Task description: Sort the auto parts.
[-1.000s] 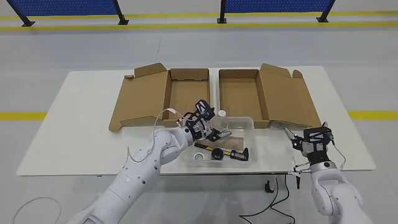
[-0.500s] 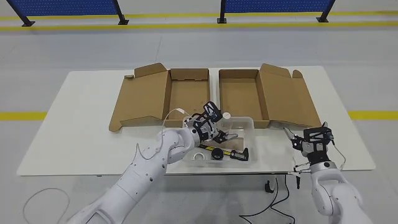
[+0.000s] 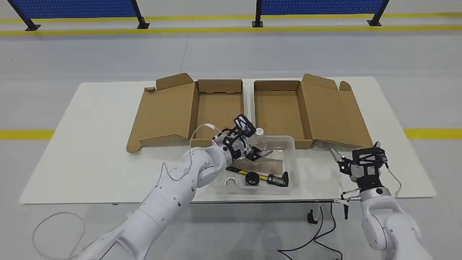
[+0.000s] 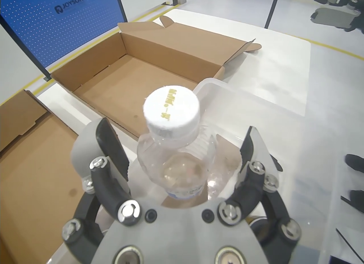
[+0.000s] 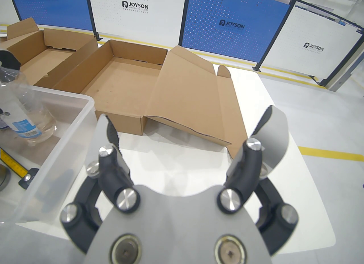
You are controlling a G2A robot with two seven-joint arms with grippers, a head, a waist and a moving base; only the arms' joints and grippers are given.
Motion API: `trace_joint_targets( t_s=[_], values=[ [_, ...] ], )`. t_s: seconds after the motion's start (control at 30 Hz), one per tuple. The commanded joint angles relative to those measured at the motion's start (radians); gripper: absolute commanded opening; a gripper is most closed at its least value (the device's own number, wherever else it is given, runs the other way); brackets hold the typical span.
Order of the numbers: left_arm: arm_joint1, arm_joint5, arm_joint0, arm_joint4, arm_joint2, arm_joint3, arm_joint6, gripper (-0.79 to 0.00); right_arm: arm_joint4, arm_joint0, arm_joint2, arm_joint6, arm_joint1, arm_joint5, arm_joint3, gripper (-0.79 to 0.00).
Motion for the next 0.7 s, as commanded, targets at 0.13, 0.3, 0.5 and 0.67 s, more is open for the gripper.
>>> trace_joint_targets(
  t_s=[0.13,0.3,0.5,0.67],
  values=[
    [-0.013,0.014,-0.014,-0.007,0.005,0.032,0.002,0.000,0.000,0.000,0.000,0.000,0.000,0.000,0.000,0.000],
    [-0.023,0.013,-0.021,-0.008,0.010,0.053,0.009,0.000,0.000,0.000,0.000,0.000,0.000,0.000,0.000,0.000],
    [-0.032,0.010,-0.028,-0.001,0.014,0.070,0.016,0.000,0.000,0.000,0.000,0.000,0.000,0.000,0.000,0.000],
    [-0.038,0.008,-0.032,0.008,0.016,0.078,0.022,0.000,0.000,0.000,0.000,0.000,0.000,0.000,0.000,0.000]
  ],
)
